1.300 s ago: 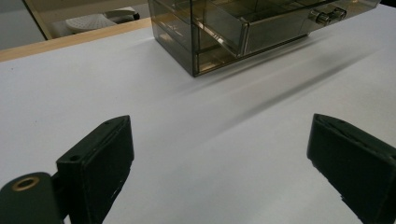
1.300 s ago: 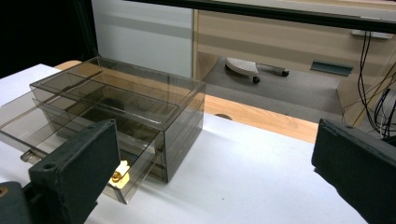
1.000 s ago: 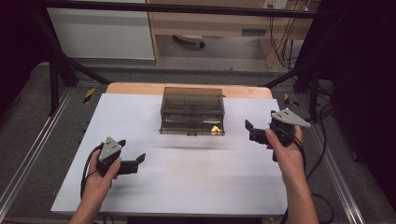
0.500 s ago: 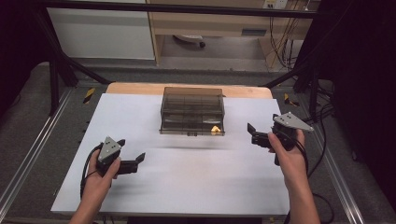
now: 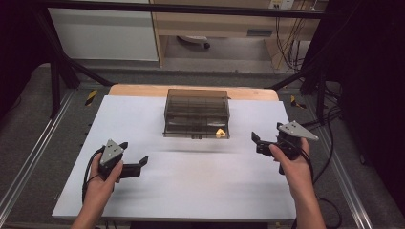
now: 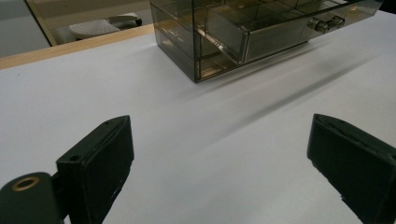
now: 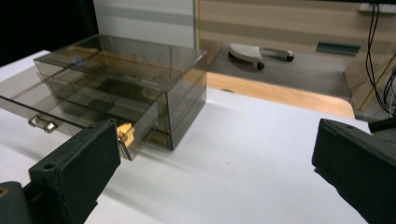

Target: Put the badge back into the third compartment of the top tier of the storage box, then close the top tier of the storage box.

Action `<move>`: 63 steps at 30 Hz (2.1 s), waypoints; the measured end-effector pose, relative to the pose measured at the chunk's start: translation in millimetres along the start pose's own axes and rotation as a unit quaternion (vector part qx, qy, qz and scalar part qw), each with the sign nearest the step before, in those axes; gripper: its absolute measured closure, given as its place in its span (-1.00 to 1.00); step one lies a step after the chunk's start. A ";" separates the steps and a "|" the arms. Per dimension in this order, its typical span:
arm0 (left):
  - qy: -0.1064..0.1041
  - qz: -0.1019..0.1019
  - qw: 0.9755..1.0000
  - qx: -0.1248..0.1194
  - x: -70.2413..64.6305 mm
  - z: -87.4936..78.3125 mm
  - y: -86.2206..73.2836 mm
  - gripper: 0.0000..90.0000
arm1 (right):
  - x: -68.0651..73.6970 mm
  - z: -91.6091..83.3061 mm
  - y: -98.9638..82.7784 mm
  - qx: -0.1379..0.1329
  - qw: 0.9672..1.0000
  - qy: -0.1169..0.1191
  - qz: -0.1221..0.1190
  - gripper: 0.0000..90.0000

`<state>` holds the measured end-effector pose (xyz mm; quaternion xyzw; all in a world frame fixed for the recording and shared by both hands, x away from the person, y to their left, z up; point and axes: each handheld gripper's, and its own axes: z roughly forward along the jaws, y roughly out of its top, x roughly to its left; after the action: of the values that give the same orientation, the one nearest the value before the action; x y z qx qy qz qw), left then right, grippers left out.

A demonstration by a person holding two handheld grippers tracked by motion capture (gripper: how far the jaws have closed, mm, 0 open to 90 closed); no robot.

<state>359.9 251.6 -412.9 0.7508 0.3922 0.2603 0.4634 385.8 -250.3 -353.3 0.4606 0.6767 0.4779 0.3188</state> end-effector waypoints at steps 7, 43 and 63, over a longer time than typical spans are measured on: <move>0.000 -0.002 1.000 -0.002 0.3 -0.5 -0.1 -0.84 | -1.0 0.7 -12.7 0.014 1.000 0.001 0.003 -0.96; -0.011 0.002 1.000 -0.001 -3.3 2.3 1.6 -0.85 | 3.6 2.8 -80.9 0.087 0.996 0.019 0.018 -0.92; -0.064 -0.002 0.998 -0.013 -54.9 3.8 18.8 -0.68 | 13.5 7.3 -80.8 0.094 0.995 0.022 -0.005 -0.93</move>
<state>338.7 199.2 -399.1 0.7590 0.3600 0.2161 0.4977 361.3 -244.8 -431.6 0.4746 0.7280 0.4202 0.2613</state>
